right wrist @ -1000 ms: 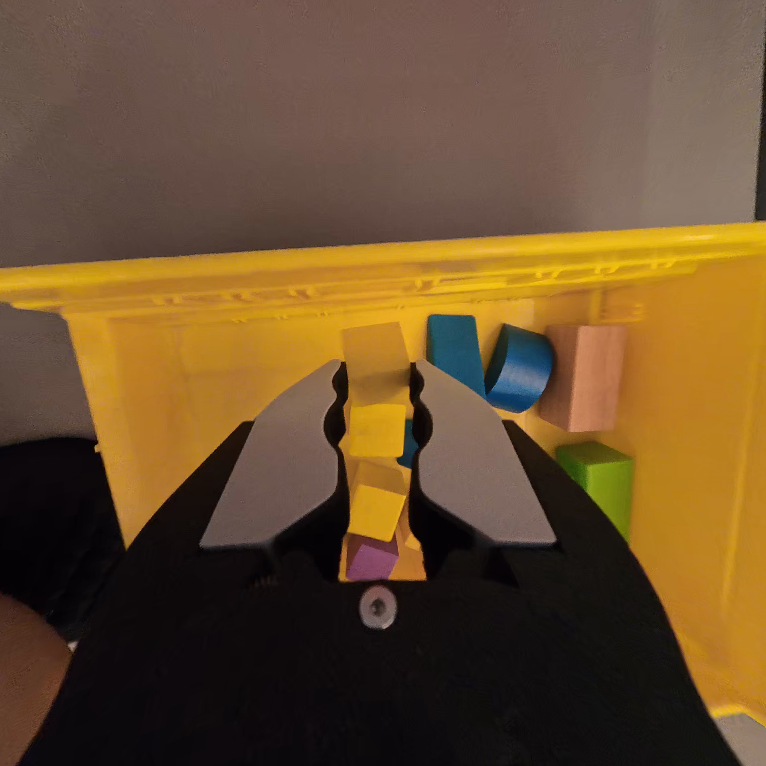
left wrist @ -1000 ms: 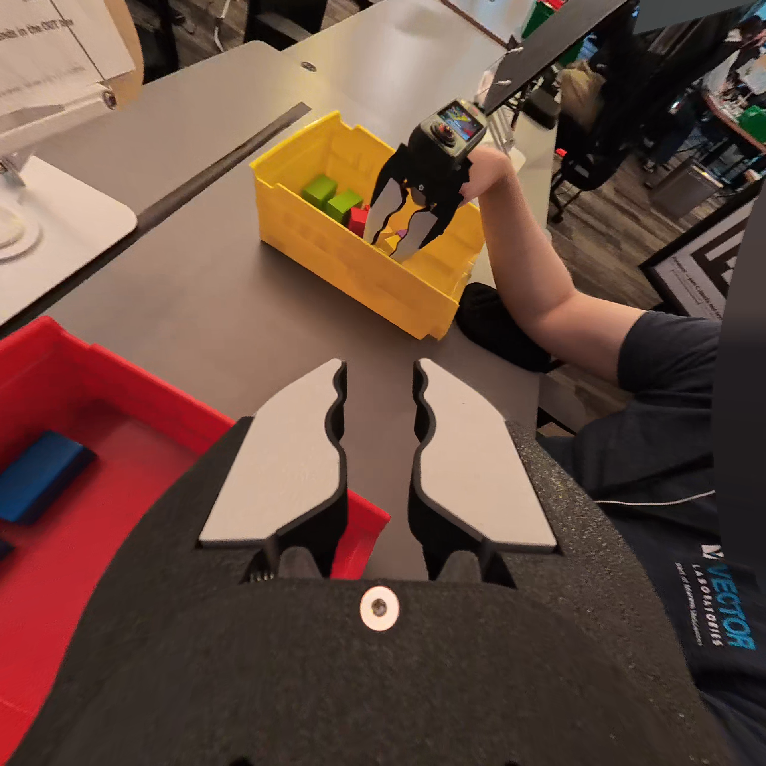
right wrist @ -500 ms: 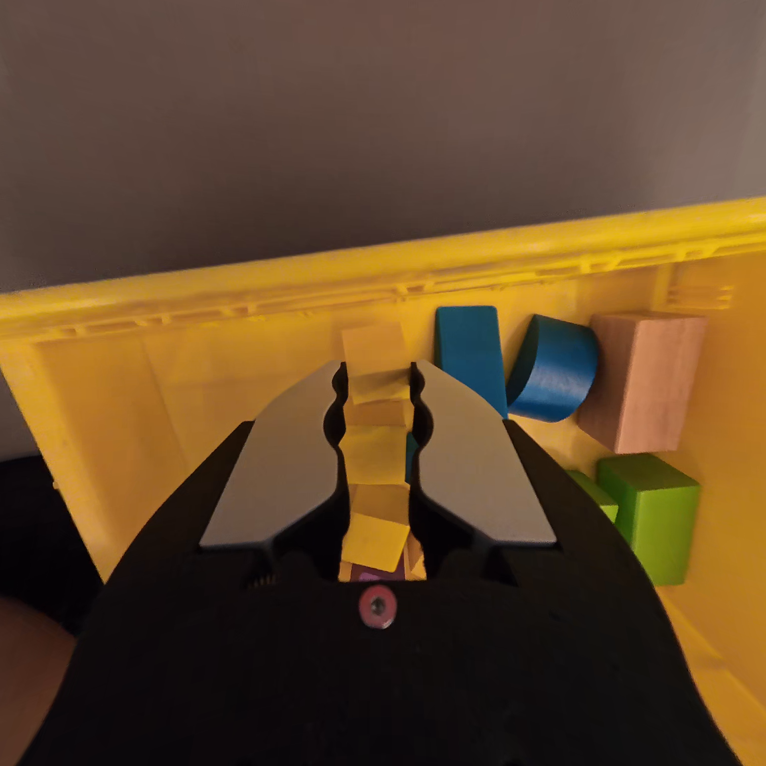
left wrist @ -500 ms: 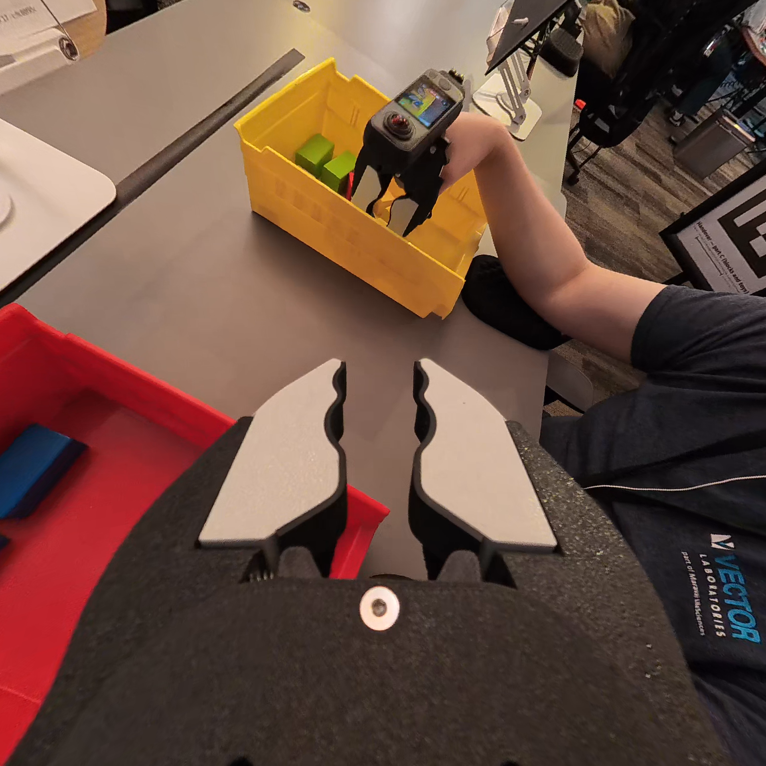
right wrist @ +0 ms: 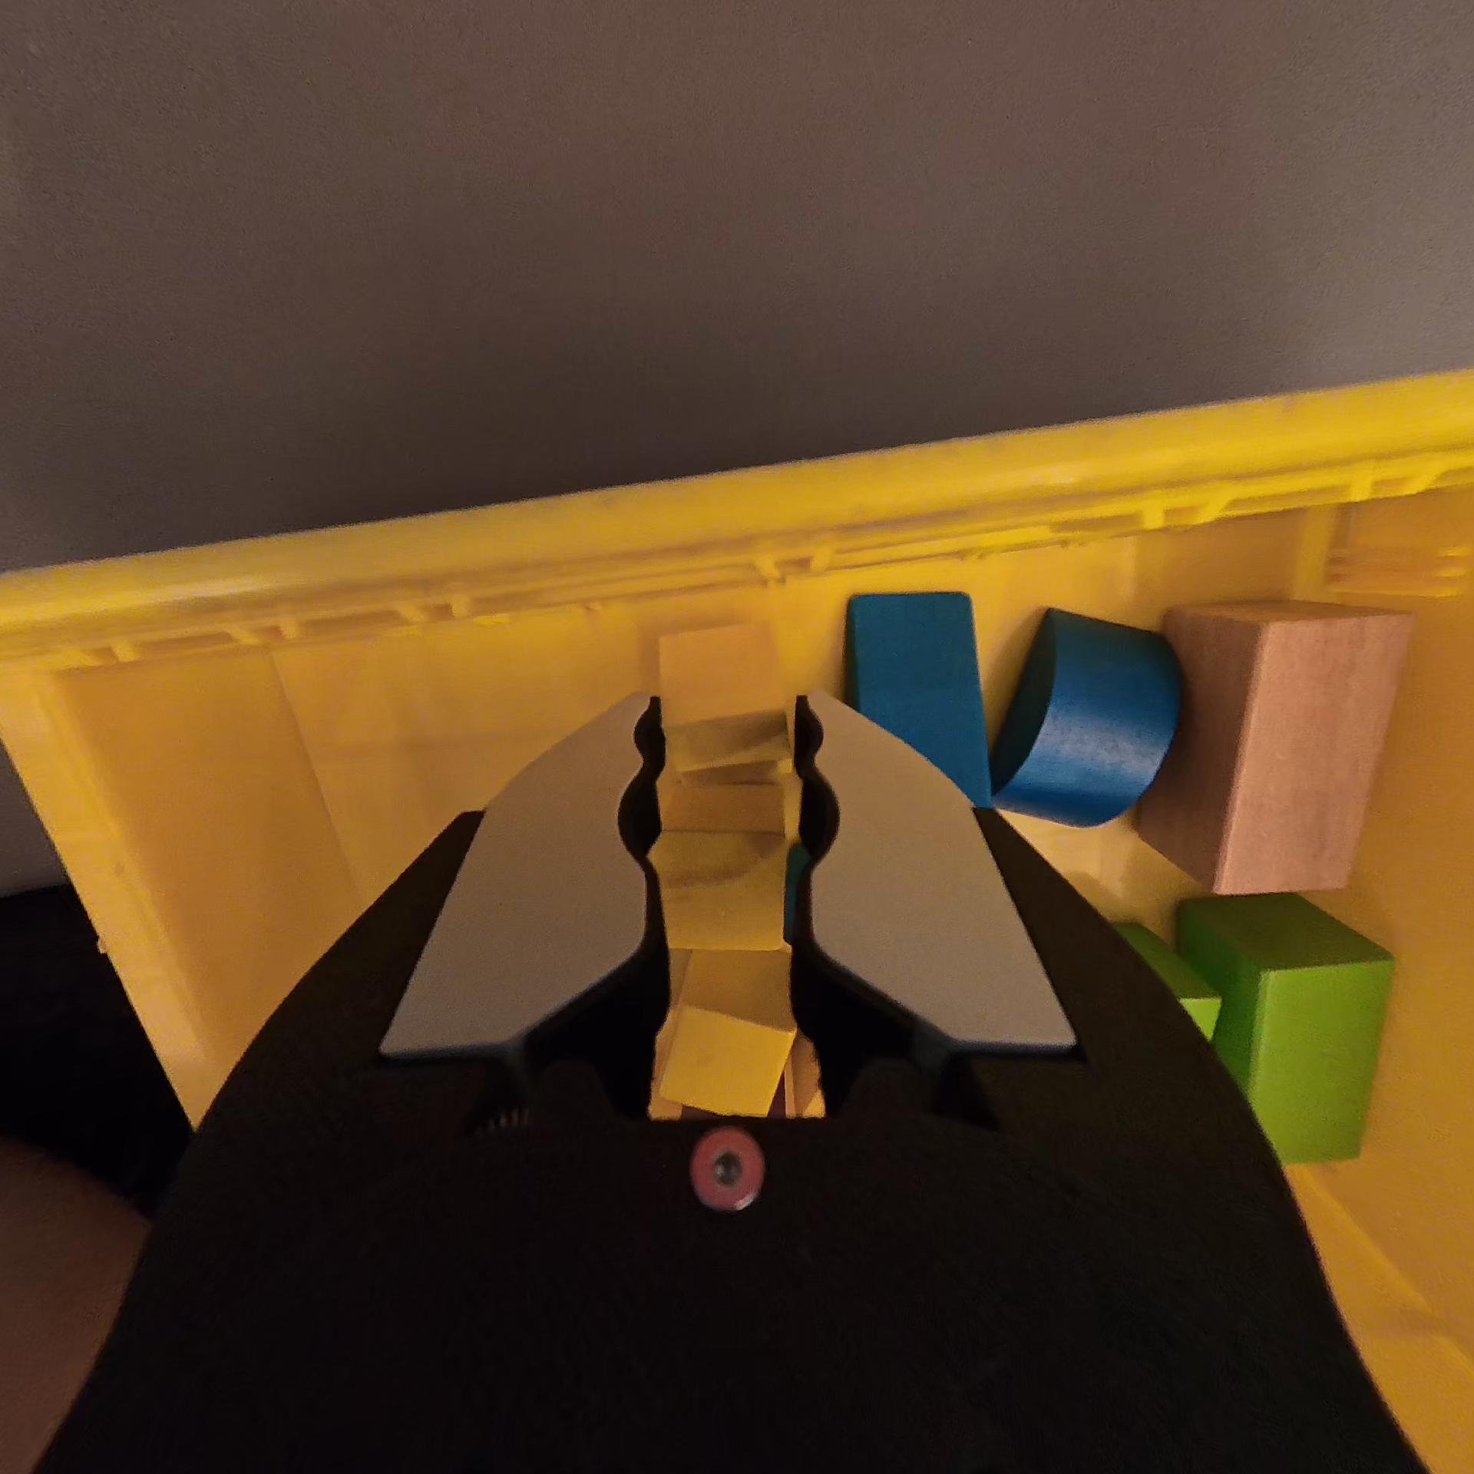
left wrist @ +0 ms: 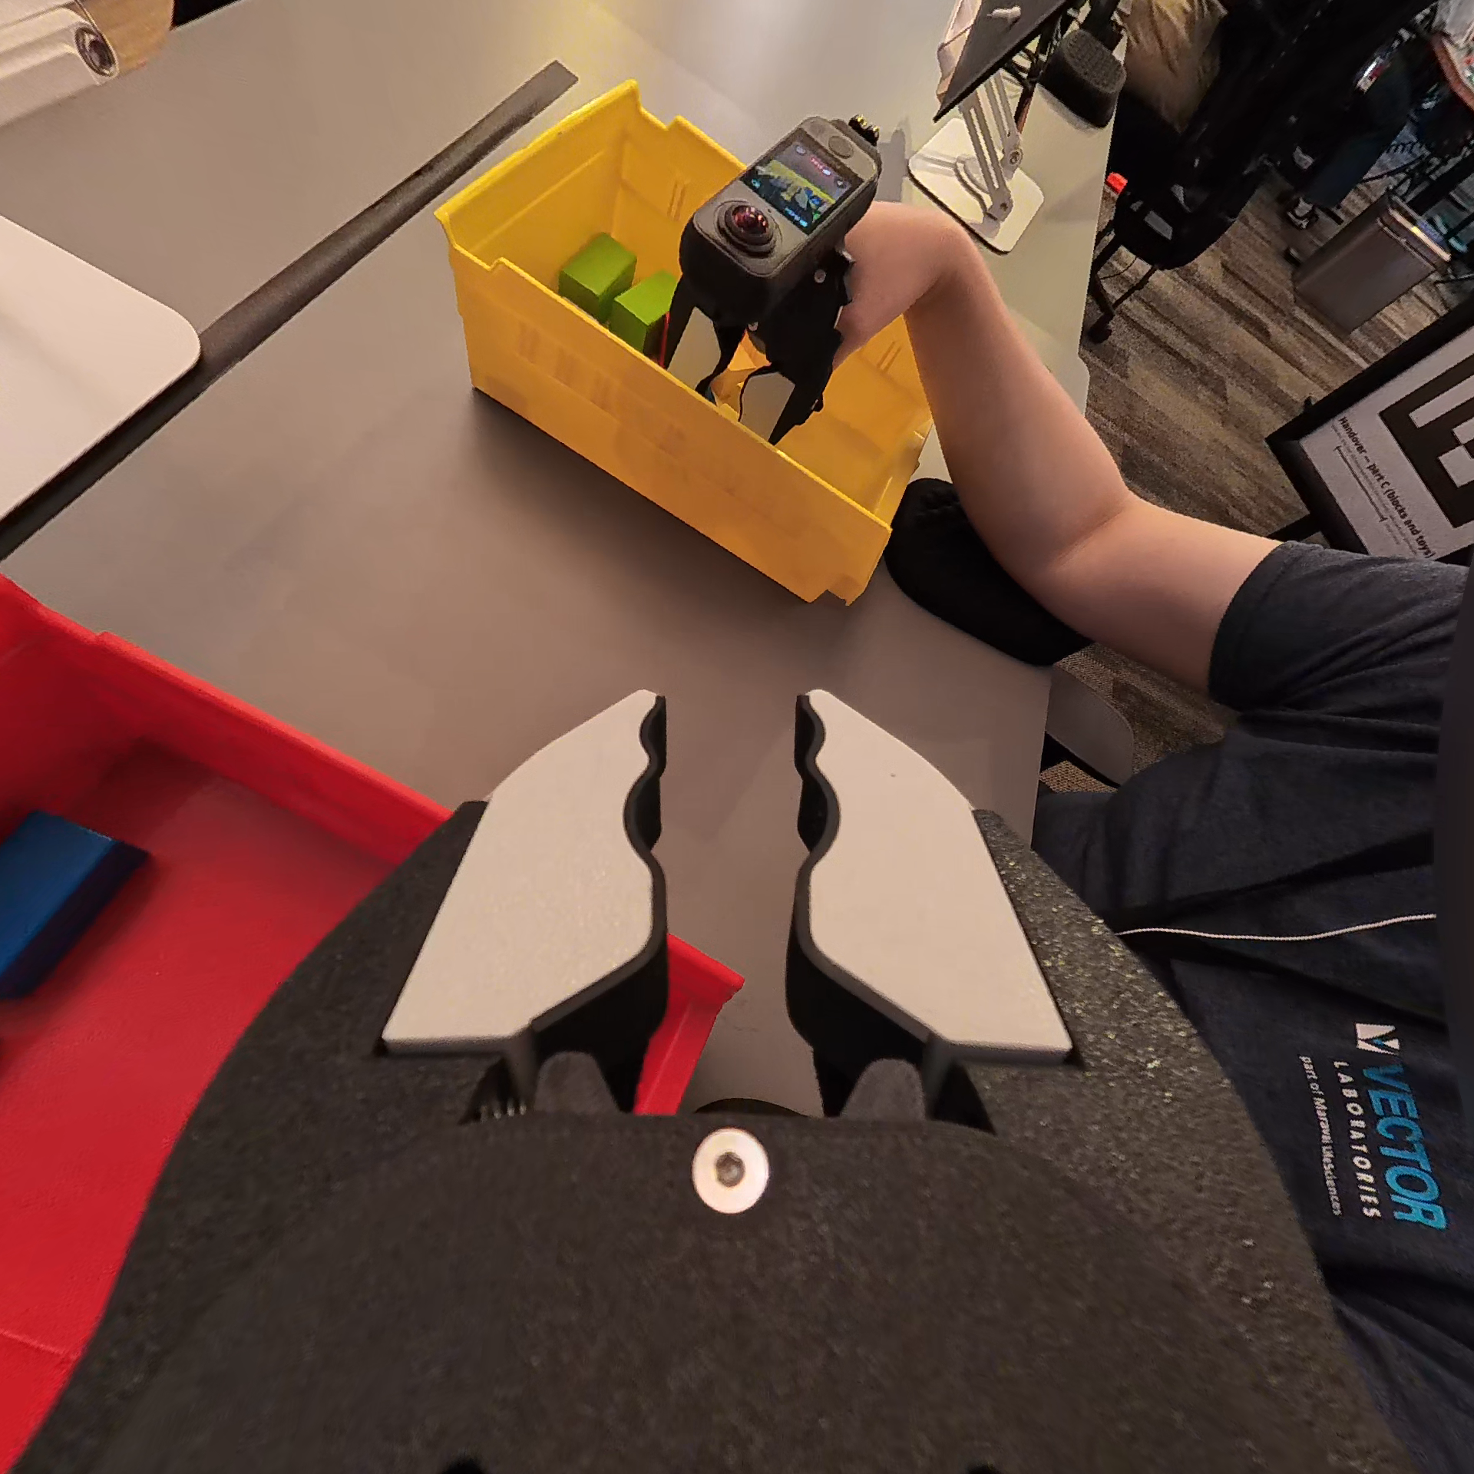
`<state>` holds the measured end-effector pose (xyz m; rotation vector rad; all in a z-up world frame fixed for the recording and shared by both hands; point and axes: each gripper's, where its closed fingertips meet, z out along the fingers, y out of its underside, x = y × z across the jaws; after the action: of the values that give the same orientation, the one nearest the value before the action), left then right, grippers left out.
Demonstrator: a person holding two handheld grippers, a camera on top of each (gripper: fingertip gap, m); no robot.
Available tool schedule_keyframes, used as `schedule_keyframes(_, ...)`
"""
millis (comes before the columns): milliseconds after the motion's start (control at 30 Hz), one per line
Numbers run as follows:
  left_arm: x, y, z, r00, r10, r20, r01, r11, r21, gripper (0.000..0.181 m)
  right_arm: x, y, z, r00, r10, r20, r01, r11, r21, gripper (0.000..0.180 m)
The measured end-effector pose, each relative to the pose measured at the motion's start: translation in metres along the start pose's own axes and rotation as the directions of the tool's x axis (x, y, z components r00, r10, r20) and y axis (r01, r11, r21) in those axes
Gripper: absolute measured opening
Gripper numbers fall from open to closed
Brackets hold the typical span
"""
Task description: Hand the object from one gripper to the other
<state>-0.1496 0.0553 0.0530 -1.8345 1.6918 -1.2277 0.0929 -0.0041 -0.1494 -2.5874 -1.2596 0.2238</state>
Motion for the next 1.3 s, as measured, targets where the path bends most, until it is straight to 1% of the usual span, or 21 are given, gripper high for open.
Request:
schedule_keyframes(467,-0.003,0.002,0.002,1.000,-0.013,0.004,0.013,1.000,-0.009,0.030,0.003,-0.004,0.004,0.999,-0.021,-0.029,0.021,1.000,-0.011,0.036)
schedule_keyframes(700,-0.014,-0.005,-0.004,0.999,-0.016,0.029,0.015,0.999,0.047,0.030,0.003,-0.005,-0.008,0.998,-0.025,-0.051,0.026,0.999,0.021,0.037)
schedule_keyframes(767,-0.032,-0.003,-0.010,0.994,-0.028,0.103,0.023,0.998,0.055,0.030,0.004,-0.004,-0.016,0.998,-0.021,-0.062,0.023,0.999,0.037,0.037)
schedule_keyframes(867,-0.074,0.007,-0.019,0.964,-0.087,0.253,0.074,0.995,0.061,0.031,0.006,-0.001,-0.030,0.995,-0.009,-0.098,0.015,0.998,0.064,0.037)
schedule_keyframes(967,-0.121,0.022,-0.020,0.912,-0.167,0.375,0.153,0.986,0.068,0.033,0.008,-0.001,-0.045,0.992,0.005,-0.128,0.010,0.994,0.111,0.037)
schedule_keyframes(1033,-0.149,0.030,-0.017,0.878,-0.190,0.440,0.175,0.982,0.074,0.033,0.008,0.000,-0.053,0.990,0.010,-0.143,0.009,0.991,0.131,0.037)
schedule_keyframes(1100,-0.170,0.037,-0.010,0.861,-0.147,0.486,0.137,0.989,0.057,0.034,0.007,0.001,-0.058,0.989,0.009,-0.149,0.012,0.990,0.140,0.037)
schedule_keyframes(1167,-0.189,0.047,-0.003,0.843,-0.091,0.529,0.102,0.995,0.010,0.037,0.006,0.002,-0.060,0.988,0.004,-0.153,0.019,0.989,0.148,0.037)
schedule_keyframes(1300,-0.204,0.064,0.019,0.857,0.007,0.514,0.044,0.995,-0.087,0.045,0.005,0.002,-0.060,0.989,0.002,-0.148,0.021,0.988,0.150,0.037)
